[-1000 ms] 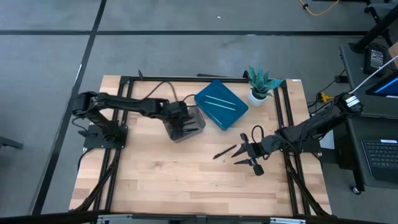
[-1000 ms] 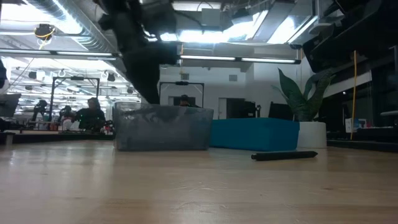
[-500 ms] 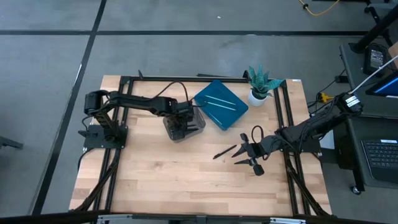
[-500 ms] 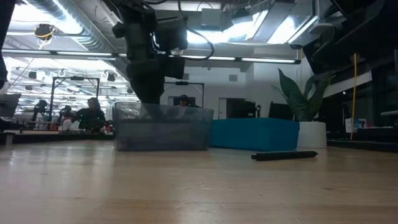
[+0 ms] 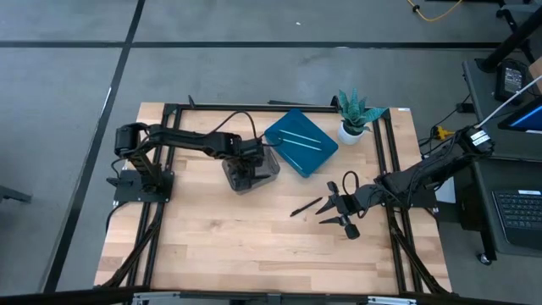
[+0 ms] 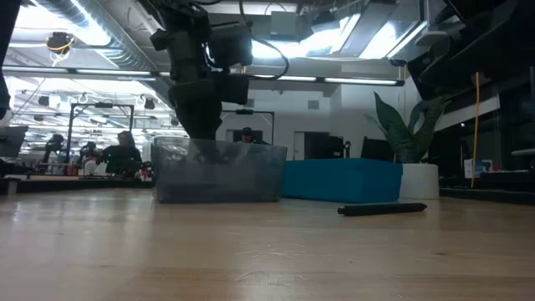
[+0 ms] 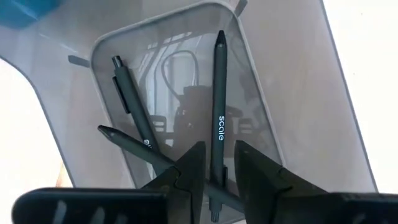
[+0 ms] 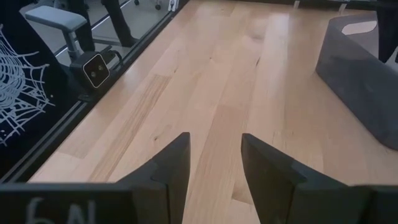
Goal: Sort pens & pencils
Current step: Put the black pen into the black bin
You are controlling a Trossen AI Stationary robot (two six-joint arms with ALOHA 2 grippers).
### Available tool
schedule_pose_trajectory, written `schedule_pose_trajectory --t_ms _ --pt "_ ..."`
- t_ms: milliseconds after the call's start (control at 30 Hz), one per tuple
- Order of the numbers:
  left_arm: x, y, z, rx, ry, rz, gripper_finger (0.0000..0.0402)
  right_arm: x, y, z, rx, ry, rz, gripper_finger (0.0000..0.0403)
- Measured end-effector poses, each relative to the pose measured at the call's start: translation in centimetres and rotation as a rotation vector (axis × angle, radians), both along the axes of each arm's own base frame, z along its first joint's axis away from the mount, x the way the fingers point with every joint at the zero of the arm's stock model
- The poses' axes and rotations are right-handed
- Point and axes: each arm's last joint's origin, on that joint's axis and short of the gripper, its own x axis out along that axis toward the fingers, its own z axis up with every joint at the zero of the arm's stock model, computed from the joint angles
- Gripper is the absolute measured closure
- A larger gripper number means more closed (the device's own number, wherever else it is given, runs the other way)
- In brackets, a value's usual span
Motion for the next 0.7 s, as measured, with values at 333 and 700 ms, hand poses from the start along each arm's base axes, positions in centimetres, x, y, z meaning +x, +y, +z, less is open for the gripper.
schedule_pose_trajectory --t_ms 333,700 --pt "-0.4 -1.4 3.1 0.094 -0.134 -0.039 0.0324 0.0 0.0 0.0 0.000 -0.002 0.001 0.0258" --pt "-3.8 -6.4 6.1 0.142 -0.704 -0.154 0.0323 0.3 -0.5 0.4 -0.107 -0.080 -0.162 0.0258"
